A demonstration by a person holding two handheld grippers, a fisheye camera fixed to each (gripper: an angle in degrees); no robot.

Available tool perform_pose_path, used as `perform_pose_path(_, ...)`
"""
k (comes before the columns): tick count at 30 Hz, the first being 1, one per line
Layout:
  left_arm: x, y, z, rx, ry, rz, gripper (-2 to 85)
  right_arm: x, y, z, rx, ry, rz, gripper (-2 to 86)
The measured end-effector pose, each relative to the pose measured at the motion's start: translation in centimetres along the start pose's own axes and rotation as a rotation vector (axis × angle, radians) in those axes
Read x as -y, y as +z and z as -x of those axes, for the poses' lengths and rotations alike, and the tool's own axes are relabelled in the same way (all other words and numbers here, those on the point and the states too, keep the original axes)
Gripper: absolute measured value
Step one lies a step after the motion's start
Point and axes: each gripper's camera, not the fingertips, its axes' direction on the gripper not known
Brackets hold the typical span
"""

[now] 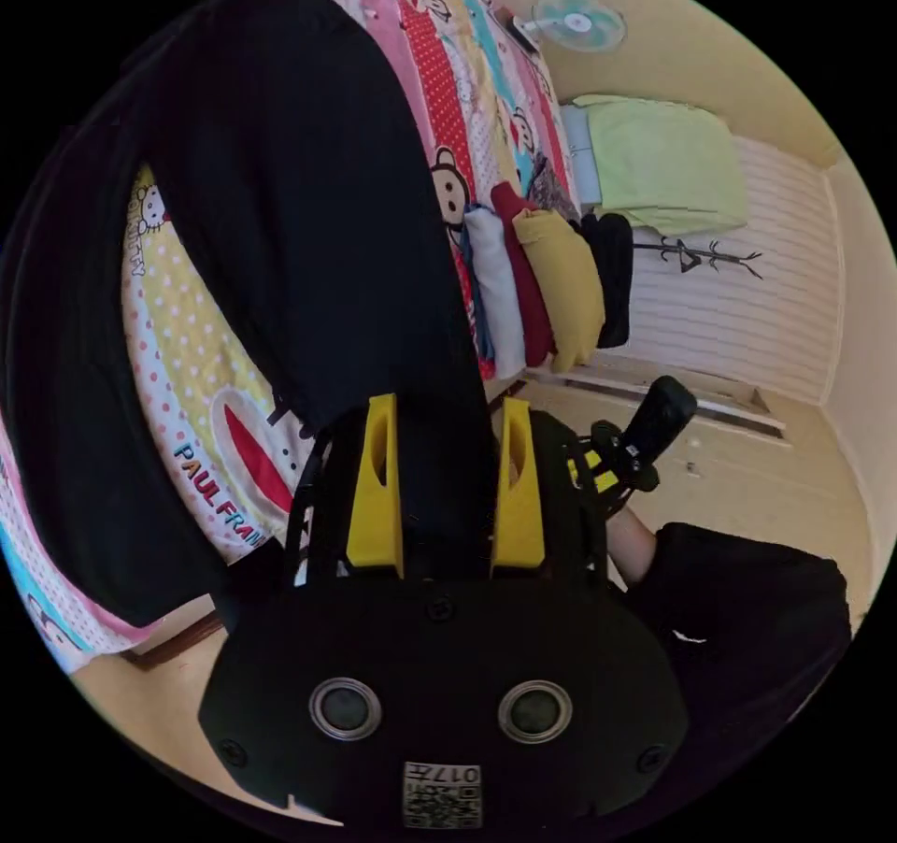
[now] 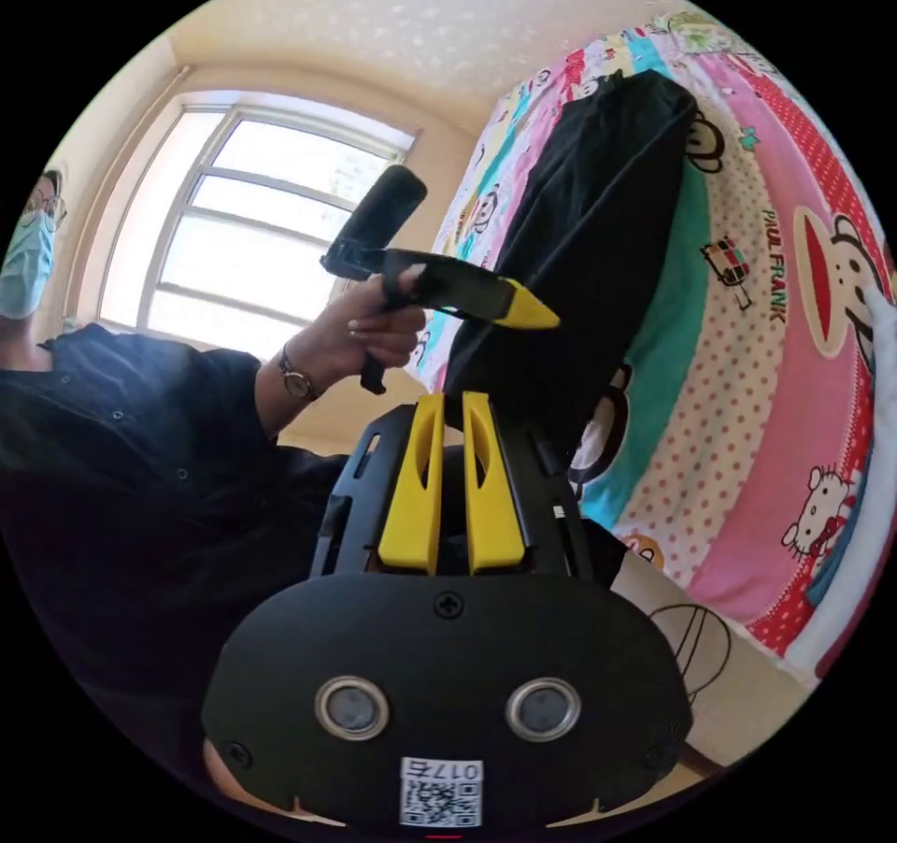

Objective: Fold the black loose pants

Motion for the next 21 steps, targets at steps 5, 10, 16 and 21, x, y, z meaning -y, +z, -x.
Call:
perform_pose_path(5,-3.9,-1.3,0.9,-0.007,-0.011,-0.146,1.1,2.4,-1.6,-0.5,0.051,-0.068,0.24,5.0)
perform_pose_path(10,-5.9,-3.0,1.5,-0.042,-0.016,-0.213,-0.1,13.7,-6.5,-5.4,-0.375,0.071,0.109,14.3)
perform_pose_path(16,-8.2,-4.2,2.5,-0.137,0.036,-0.277,-0.2,29.3,-6.3,-19.7,-0.176,0.379,-0.279,17.2)
perform_pose_path(21,-12.3,-5.6,8.3,-0.467,0.007,-0.419,-0.1,34.7,-4.1,-22.3,0.028,0.407,-0.55,5.7)
